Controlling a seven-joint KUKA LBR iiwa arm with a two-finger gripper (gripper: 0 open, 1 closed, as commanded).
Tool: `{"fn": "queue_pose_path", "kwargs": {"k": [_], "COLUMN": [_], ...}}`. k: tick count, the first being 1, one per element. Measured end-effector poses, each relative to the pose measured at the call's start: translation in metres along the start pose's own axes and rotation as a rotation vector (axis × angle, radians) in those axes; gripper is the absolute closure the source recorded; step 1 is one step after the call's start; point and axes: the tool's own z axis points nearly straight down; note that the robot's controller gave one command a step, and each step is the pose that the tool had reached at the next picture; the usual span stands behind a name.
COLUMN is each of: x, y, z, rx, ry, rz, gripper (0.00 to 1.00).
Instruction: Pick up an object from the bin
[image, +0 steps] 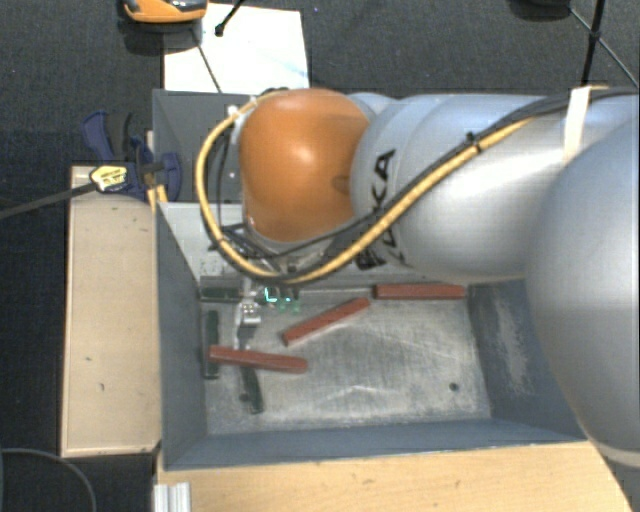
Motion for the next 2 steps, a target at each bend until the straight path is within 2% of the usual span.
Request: {"fn": "queue_pose_path", "kwargs": {"k": [1, 2], "x": [-0.002, 0.017], "y": [-0.001, -0.013], "z": [-0.005, 0.049], "rx": [-0.002, -0.004], "ry": [-0.008, -0.012], "rz": [0.006, -0.015], "gripper": [0.00, 0.00]}}
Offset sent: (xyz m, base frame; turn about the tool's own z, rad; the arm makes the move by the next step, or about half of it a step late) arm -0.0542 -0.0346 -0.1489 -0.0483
